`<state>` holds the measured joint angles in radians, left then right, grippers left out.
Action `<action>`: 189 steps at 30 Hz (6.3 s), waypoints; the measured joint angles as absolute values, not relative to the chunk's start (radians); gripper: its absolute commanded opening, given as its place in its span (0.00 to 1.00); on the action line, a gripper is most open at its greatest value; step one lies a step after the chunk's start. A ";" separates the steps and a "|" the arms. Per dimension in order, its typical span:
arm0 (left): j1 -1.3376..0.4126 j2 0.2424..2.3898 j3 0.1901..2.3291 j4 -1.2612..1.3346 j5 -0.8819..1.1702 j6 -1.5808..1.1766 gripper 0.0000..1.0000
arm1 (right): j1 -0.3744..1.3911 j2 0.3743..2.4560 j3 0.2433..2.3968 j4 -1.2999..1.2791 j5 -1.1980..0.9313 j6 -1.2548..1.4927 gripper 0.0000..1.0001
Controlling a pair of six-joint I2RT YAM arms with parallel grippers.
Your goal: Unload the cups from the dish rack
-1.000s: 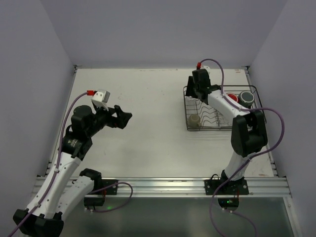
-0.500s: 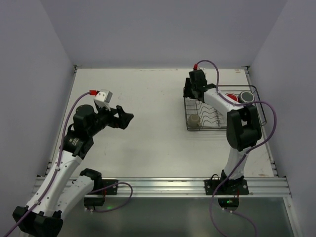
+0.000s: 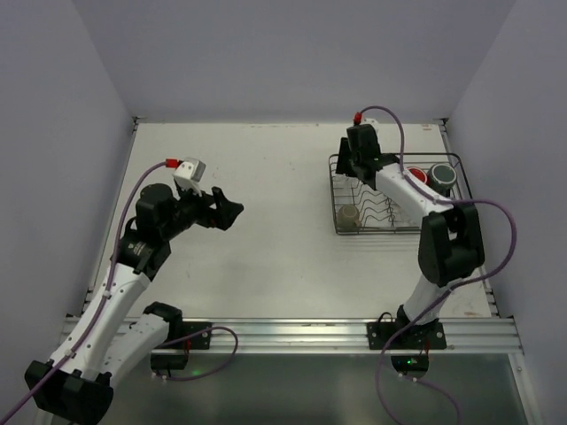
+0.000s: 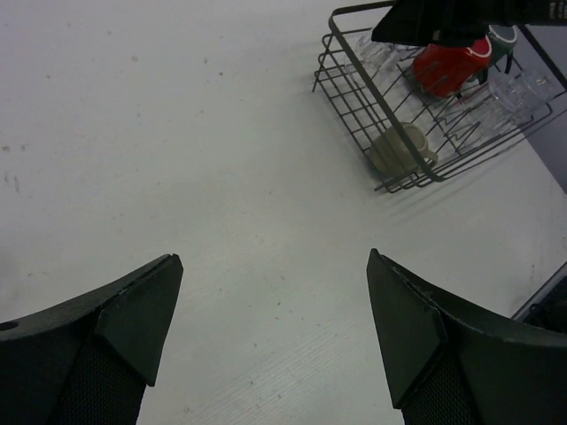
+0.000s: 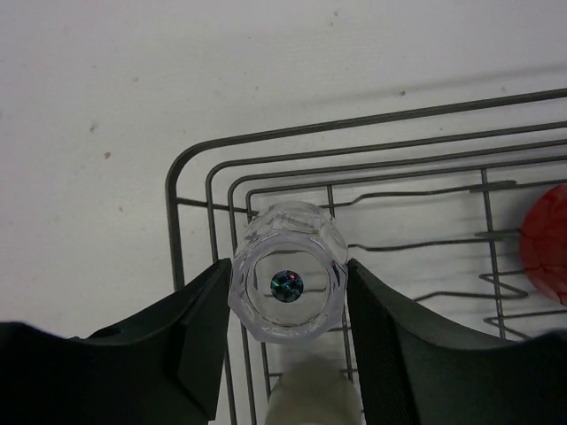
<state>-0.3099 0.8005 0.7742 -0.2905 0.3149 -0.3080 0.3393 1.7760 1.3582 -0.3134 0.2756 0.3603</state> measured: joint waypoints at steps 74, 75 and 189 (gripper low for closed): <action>-0.084 1.499 1.258 -0.770 -0.109 -0.292 0.00 | 0.613 0.960 0.695 0.051 -0.315 0.593 0.99; -0.082 1.517 1.272 -0.777 -0.109 -0.292 0.00 | 0.613 0.958 0.695 0.050 -0.316 0.593 0.99; -0.350 0.678 0.770 -0.303 0.317 -0.269 0.95 | 0.428 1.618 1.103 -0.485 0.223 0.358 0.45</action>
